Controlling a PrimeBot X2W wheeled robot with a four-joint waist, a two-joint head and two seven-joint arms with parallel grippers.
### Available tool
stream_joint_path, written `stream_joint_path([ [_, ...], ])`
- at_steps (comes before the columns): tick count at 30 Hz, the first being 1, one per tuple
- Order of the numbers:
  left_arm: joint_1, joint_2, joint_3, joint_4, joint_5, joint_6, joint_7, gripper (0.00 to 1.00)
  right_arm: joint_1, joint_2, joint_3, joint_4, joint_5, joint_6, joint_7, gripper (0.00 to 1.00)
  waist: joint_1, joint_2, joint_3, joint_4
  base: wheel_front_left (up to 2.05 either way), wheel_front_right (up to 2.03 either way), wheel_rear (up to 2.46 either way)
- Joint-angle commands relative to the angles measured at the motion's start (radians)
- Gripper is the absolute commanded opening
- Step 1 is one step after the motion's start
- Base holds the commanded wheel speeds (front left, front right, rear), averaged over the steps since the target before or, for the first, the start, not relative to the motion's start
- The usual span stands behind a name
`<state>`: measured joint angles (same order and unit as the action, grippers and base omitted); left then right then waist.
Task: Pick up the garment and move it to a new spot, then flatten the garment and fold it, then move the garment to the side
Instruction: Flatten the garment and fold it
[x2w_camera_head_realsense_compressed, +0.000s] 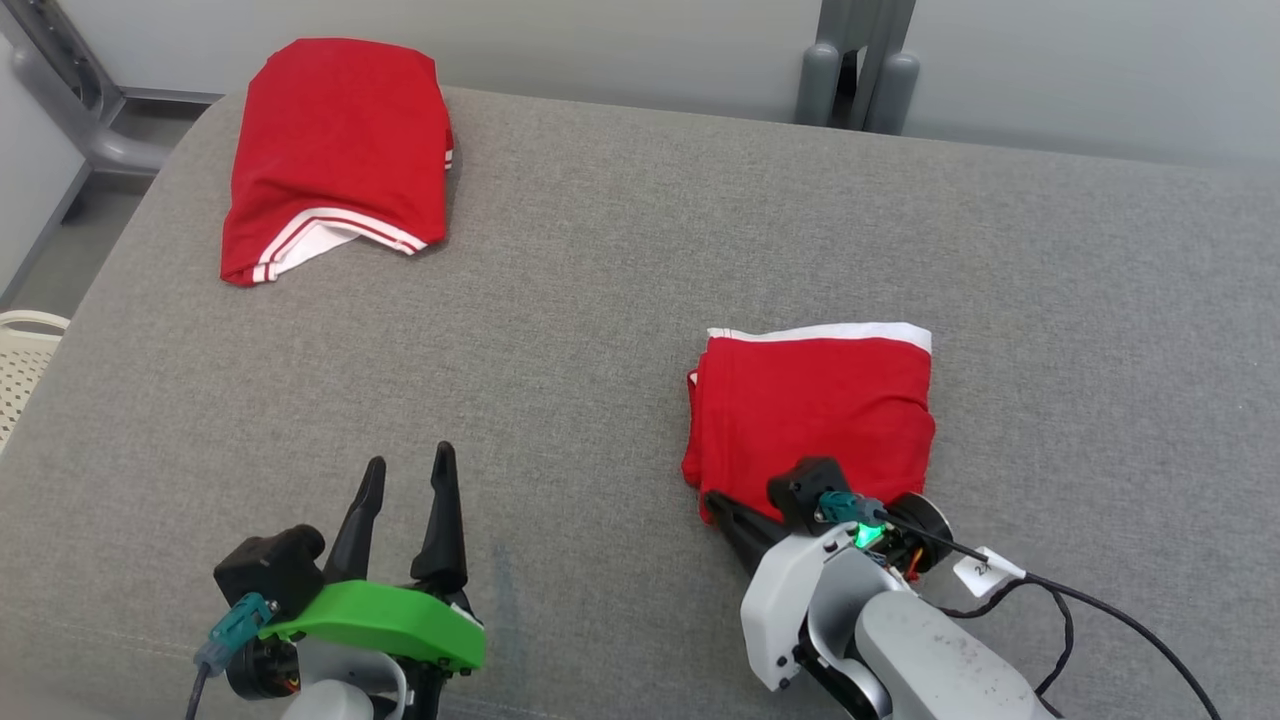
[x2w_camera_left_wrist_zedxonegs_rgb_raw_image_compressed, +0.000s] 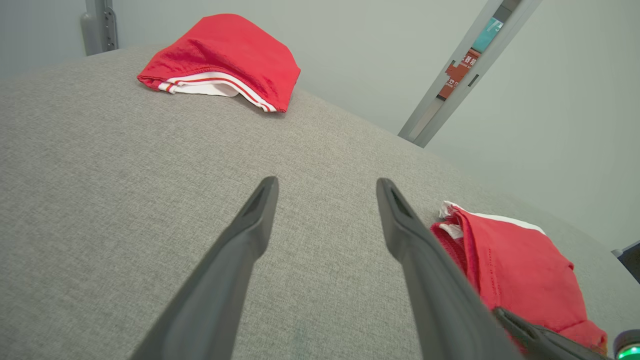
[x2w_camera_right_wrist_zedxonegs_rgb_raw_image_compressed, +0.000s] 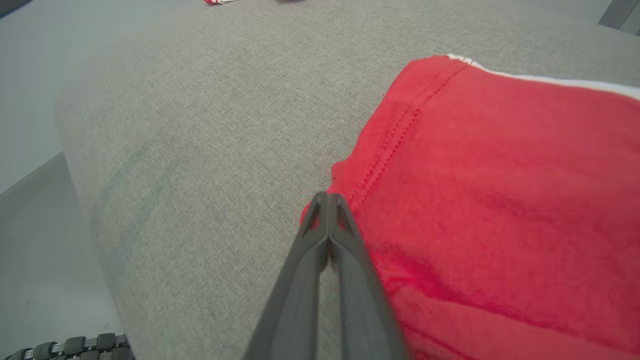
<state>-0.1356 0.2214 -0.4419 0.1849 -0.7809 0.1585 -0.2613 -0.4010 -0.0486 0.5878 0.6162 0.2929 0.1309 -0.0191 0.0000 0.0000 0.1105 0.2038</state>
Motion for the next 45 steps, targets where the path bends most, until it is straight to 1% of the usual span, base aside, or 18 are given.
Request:
stream_joint_path([
  [1, -0.012, -0.002, 0.005, 0.002, 0.011, -0.005, -0.004, 1.00, 0.002, -0.004, 0.013, 0.009, 0.012, 0.000, -0.005, 0.00, 0.0000, 0.0000, 0.002, -0.003, 0.00, 0.00, 0.00],
  [6, -0.008, -0.003, 0.014, 0.004, 0.014, -0.006, -0.005, 1.00, -0.020, -0.003, 0.036, 0.011, 0.038, 0.000, -0.047, 0.00, 0.0000, 0.0000, 0.001, -0.015, 0.00, 0.00, 0.00],
  [7, -0.006, -0.002, 0.017, 0.005, 0.015, -0.005, -0.004, 1.00, -0.022, -0.003, 0.039, 0.006, 0.044, 0.000, -0.060, 0.03, 0.0000, 0.0000, -0.001, -0.020, 0.00, 0.00, 0.00],
  [8, -0.005, 0.000, 0.020, 0.005, 0.016, -0.005, -0.004, 1.00, -0.026, -0.003, 0.038, 0.000, 0.047, 0.000, -0.075, 0.19, 0.0000, 0.0000, -0.005, -0.025, 0.00, 0.00, 0.00],
  [9, -0.005, 0.002, 0.023, 0.005, 0.017, -0.006, -0.004, 1.00, -0.029, -0.004, 0.037, -0.007, 0.050, 0.000, -0.086, 0.40, 0.0000, 0.0000, -0.008, -0.029, 0.00, 0.00, 0.00],
  [10, -0.005, 0.004, 0.027, 0.006, 0.019, -0.007, -0.004, 1.00, -0.031, -0.003, 0.034, -0.017, 0.050, 0.000, -0.102, 0.86, 0.0000, 0.0000, -0.013, -0.034, 0.00, 0.00, 0.00],
  [11, -0.006, 0.006, 0.029, 0.005, 0.023, -0.007, -0.004, 1.00, -0.032, -0.003, 0.026, -0.024, 0.049, 0.000, -0.116, 1.00, 0.0000, 0.0000, -0.017, -0.038, 0.00, 0.00, 0.00],
  [15, -0.014, 0.008, 0.045, 0.007, 0.033, -0.009, -0.004, 1.00, -0.021, -0.004, -0.028, -0.055, 0.059, 0.000, -0.161, 1.00, 0.0000, 0.0000, -0.035, -0.056, 0.00, 0.00, 0.00],
  [23, -0.008, -0.013, 0.066, 0.034, 0.071, -0.029, -0.003, 1.00, 0.052, -0.003, -0.230, -0.094, 0.025, 0.000, -0.214, 1.00, 0.0000, 0.0000, -0.070, -0.096, 0.00, 0.00, 0.00],
  [26, 0.004, -0.022, 0.068, 0.055, 0.088, -0.036, -0.003, 1.00, 0.098, -0.003, -0.315, -0.103, -0.016, 0.000, -0.228, 1.00, 0.0000, 0.0000, -0.086, -0.107, 0.00, 0.00, 0.00],
  [32, 0.035, -0.045, 0.089, 0.081, 0.102, -0.051, -0.003, 1.00, 0.191, -0.003, -0.444, -0.140, -0.047, 0.000, -0.241, 1.00, 0.0000, 0.0000, -0.115, -0.122, 0.00, 0.00, 0.00],
  [38, 0.068, -0.057, 0.103, 0.098, 0.131, -0.065, -0.003, 1.00, 0.267, -0.003, -0.496, -0.190, -0.043, 0.000, -0.246, 1.00, 0.0000, 0.0000, -0.135, -0.135, 0.00, 0.00, 0.00],
  [45, 0.086, -0.047, 0.102, 0.117, 0.175, -0.071, -0.003, 1.00, 0.318, -0.003, -0.501, -0.236, -0.036, 0.000, -0.247, 1.00, 0.0000, 0.0000, -0.152, -0.147, 0.00, 0.00, 0.00],
])
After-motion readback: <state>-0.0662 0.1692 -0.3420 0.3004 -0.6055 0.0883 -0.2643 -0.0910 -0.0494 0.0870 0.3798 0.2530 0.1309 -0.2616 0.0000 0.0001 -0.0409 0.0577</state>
